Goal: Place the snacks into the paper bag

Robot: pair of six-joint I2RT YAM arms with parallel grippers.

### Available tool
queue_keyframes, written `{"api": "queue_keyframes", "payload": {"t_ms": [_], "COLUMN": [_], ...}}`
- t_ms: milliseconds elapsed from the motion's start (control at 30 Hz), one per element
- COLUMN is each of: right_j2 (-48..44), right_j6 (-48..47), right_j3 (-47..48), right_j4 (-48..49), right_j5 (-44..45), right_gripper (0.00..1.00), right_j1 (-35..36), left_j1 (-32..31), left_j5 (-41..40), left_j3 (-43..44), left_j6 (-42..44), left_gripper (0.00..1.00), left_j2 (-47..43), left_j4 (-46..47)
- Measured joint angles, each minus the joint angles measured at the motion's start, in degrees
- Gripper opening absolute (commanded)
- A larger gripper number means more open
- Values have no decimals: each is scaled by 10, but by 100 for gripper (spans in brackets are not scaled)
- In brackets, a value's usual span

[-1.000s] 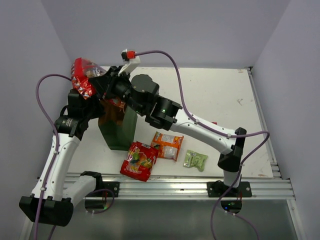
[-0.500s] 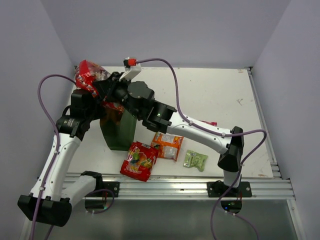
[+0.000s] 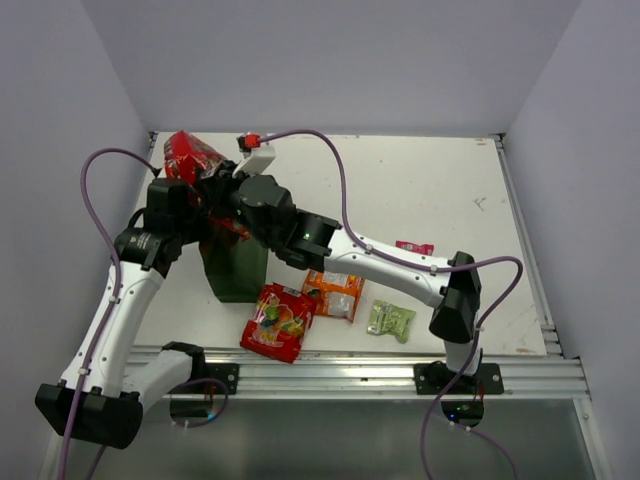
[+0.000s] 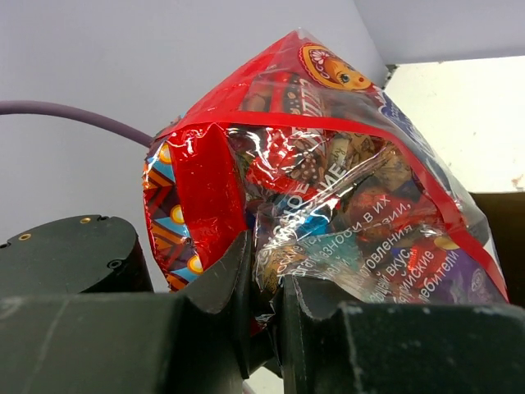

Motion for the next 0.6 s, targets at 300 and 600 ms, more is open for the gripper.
{"api": "queue_keyframes", "payload": {"t_ms": [300, 600], "right_j2": [8, 58], "right_j6": [-5, -33], "right_j3": [40, 65], "right_j4": [-98, -209], "right_j5": [49, 69], "right_gripper": [0, 0], "right_j1": [12, 15], "left_j1": [-3, -15], "left_j5": [-46, -28], "left_j3": [36, 61], "left_j6": [7, 17], "left_gripper": [0, 0], "left_j2": [7, 6], "left_j4": [-29, -20]}}
